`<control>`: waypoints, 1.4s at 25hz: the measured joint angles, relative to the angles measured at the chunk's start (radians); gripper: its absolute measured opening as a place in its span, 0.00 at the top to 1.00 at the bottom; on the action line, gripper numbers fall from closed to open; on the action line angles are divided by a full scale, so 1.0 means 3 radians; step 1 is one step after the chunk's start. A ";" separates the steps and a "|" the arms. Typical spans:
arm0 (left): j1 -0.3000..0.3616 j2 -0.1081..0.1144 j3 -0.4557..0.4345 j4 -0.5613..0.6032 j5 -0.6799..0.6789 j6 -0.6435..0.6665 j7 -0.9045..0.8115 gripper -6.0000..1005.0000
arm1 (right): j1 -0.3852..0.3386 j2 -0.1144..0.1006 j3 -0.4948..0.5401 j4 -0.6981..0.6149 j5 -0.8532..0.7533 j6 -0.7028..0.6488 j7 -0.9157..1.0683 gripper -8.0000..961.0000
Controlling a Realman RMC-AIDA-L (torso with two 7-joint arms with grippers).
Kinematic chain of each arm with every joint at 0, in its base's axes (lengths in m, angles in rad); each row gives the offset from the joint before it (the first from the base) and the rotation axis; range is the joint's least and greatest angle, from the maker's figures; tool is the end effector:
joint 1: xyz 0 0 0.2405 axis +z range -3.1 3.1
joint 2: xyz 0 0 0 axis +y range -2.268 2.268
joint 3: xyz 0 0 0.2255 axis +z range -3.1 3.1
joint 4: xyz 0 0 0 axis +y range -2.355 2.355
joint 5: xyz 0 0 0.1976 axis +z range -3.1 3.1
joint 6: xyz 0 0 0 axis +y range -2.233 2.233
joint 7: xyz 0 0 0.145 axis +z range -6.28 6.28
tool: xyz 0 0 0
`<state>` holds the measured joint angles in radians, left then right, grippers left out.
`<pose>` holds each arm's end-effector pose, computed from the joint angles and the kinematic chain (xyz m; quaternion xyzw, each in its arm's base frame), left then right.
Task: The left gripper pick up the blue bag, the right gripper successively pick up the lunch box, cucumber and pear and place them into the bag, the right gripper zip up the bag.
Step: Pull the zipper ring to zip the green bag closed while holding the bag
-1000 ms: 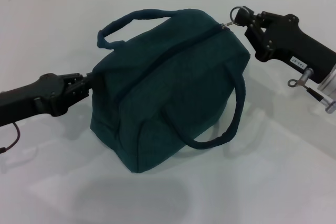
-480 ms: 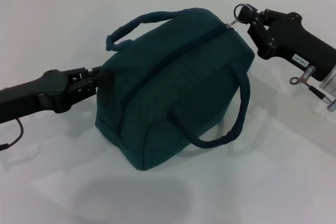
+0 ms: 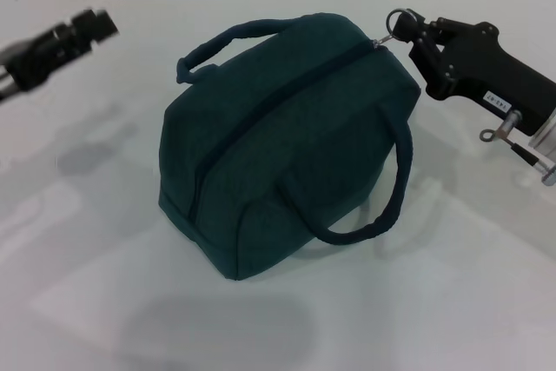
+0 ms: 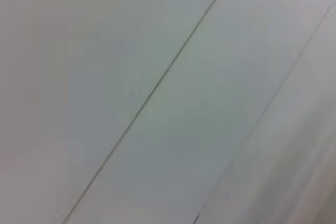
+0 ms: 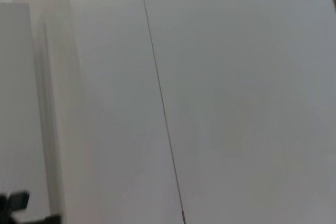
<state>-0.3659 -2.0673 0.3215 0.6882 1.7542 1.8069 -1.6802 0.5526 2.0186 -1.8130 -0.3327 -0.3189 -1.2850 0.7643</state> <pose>-0.2618 0.2696 0.0967 -0.7784 -0.3603 -0.4766 0.1928 0.1815 0.3309 -0.0181 -0.8404 0.1473 0.4431 0.2753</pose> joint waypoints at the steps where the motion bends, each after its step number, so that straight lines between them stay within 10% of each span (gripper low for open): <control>1: -0.0052 0.0020 0.0005 0.0007 -0.0020 -0.0015 -0.0058 0.43 | 0.0000 0.0000 -0.0001 0.0000 -0.0002 0.0000 0.0001 0.99; 14: -0.0942 0.0254 0.0931 0.0115 0.0491 -0.0286 -0.0849 0.15 | 0.0005 0.0000 -0.0026 -0.0027 -0.0011 -0.0085 0.0001 0.99; 35: -0.1129 0.0124 0.1514 0.0443 0.0828 -0.0679 -0.1476 0.16 | -0.0057 0.0010 -0.0031 -0.0014 -0.0011 -0.0356 -0.0022 0.99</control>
<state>-0.7047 -2.0301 0.7757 0.8212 2.0026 1.6033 -2.1228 0.5356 2.0217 -1.8222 -0.3371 -0.3221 -1.3919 0.7578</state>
